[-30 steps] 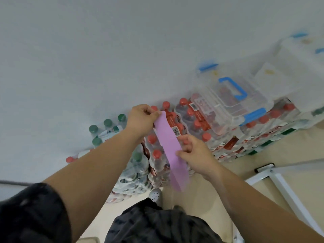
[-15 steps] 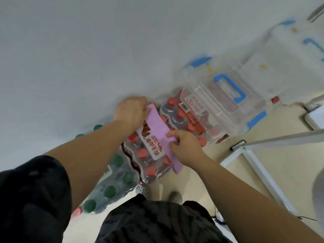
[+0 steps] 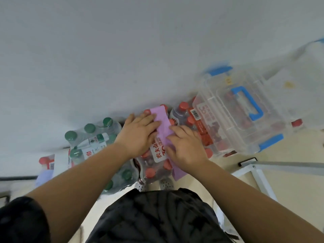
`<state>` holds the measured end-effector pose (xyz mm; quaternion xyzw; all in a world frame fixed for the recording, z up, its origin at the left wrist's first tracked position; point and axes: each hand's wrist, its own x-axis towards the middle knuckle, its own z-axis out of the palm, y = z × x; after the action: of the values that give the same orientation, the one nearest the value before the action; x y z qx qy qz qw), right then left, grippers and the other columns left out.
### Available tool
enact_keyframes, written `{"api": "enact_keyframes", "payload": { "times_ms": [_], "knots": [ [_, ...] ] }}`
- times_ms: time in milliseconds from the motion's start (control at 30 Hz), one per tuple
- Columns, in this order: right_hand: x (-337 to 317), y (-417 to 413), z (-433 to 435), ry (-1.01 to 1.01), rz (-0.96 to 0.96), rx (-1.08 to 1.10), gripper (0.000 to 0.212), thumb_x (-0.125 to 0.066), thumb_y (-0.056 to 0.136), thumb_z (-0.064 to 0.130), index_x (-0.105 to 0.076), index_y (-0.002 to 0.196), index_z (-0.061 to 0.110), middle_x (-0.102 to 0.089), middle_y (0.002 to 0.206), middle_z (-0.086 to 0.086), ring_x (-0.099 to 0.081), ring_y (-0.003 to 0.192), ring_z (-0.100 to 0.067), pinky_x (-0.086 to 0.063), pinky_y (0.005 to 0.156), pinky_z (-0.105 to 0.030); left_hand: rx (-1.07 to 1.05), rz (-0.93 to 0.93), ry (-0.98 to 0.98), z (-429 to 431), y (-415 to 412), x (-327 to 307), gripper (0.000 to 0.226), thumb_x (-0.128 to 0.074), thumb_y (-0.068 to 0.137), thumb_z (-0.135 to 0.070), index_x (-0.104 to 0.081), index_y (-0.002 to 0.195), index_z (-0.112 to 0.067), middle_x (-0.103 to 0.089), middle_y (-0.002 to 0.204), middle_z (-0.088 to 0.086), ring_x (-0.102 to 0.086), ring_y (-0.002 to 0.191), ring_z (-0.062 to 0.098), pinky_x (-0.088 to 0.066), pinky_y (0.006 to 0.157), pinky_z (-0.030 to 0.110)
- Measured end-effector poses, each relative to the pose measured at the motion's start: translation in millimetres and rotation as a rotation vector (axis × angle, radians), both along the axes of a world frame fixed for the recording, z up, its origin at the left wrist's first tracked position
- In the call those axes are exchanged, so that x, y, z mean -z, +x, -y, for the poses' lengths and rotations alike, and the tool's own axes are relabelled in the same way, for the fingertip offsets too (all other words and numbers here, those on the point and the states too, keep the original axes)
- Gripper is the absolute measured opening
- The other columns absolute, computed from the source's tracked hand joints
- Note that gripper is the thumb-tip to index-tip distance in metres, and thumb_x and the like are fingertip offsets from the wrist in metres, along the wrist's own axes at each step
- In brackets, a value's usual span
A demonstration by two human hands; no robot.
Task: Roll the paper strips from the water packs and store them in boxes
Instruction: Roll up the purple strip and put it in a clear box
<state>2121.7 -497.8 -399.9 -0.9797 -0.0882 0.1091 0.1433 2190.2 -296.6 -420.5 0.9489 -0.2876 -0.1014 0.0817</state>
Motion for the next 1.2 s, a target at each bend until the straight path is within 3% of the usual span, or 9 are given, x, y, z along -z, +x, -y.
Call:
{"api": "enact_keyframes", "payload": {
  "times_ms": [133,233,433,667,833,1067,1200],
  "knots": [
    [-3.3,14.3,-20.0,0.104,0.013,-0.116,0.042,-0.056,0.09,0.051,-0.068,0.12,0.025,-0.048,0.149,-0.004,-0.038,0.137,-0.029,-0.036,0.108,-0.049,-0.255,0.062,-0.072,-28.0,-20.1,-10.8,0.047,-0.041,0.092,-0.042,-0.059,0.132,-0.024,-0.056,0.142,0.004,-0.05,0.132,0.032,-0.039,0.108,0.055],
    [-6.5,19.3,-51.8,0.157,0.02,-0.268,0.041,-0.059,0.09,0.051,-0.066,0.122,0.027,-0.048,0.149,-0.005,-0.038,0.138,-0.029,-0.035,0.112,-0.049,-0.478,0.062,-0.094,-61.4,-48.2,-16.9,0.041,-0.051,0.087,-0.035,-0.063,0.124,-0.021,-0.06,0.132,0.007,-0.055,0.119,0.034,-0.045,0.099,0.049],
    [-19.5,16.1,-131.0,0.236,-0.046,-0.499,0.045,-0.054,0.096,0.052,-0.061,0.132,0.027,-0.043,0.153,0.0,-0.031,0.142,-0.024,-0.027,0.118,-0.046,-0.753,0.119,-0.117,-148.5,-114.3,-34.3,0.036,-0.049,0.087,-0.041,-0.073,0.102,-0.018,-0.07,0.11,0.004,-0.063,0.102,0.031,-0.049,0.09,0.042],
    [-8.1,5.7,-251.8,0.211,-0.16,-0.657,0.039,-0.058,0.094,0.046,-0.065,0.124,0.023,-0.055,0.134,0.003,-0.042,0.127,-0.022,-0.035,0.111,-0.042,-1.088,-0.033,-0.165,-263.4,-161.1,-3.0,0.027,-0.063,0.091,-0.036,-0.07,0.109,-0.017,-0.07,0.111,0.005,-0.063,0.104,0.029,-0.049,0.09,0.038],
    [0.5,-15.5,-352.5,0.26,-0.392,-0.52,0.038,-0.058,0.096,0.042,-0.064,0.128,0.021,-0.055,0.134,0.0,-0.046,0.124,-0.022,-0.041,0.106,-0.037,-1.049,-0.274,-0.24,-342.5,-164.8,38.7,0.031,-0.065,0.088,-0.04,-0.066,0.112,-0.02,-0.068,0.112,0.006,-0.062,0.103,0.028,-0.051,0.089,0.039],
    [67.9,-11.9,-429.7,0.218,-0.687,-0.052,0.037,-0.058,0.098,0.034,-0.061,0.133,0.02,-0.058,0.138,-0.002,-0.058,0.117,-0.021,-0.048,0.092,-0.034,-0.963,-0.495,-0.224,-421.4,-143.3,84.5,0.043,-0.057,0.091,-0.044,-0.06,0.125,-0.019,-0.065,0.125,0.007,-0.06,0.113,0.028,-0.048,0.093,0.035],
    [110.6,5.6,-440.5,0.165,-0.733,0.159,0.046,-0.056,0.099,0.032,-0.055,0.142,0.014,-0.057,0.144,-0.01,-0.055,0.127,-0.029,-0.044,0.105,-0.036,-0.827,-0.58,-0.246,-427.5,-121.5,108.6,0.05,-0.054,0.095,-0.041,-0.05,0.141,-0.023,-0.053,0.145,0.005,-0.051,0.13,0.027,-0.041,0.104,0.035]
  ]
}}
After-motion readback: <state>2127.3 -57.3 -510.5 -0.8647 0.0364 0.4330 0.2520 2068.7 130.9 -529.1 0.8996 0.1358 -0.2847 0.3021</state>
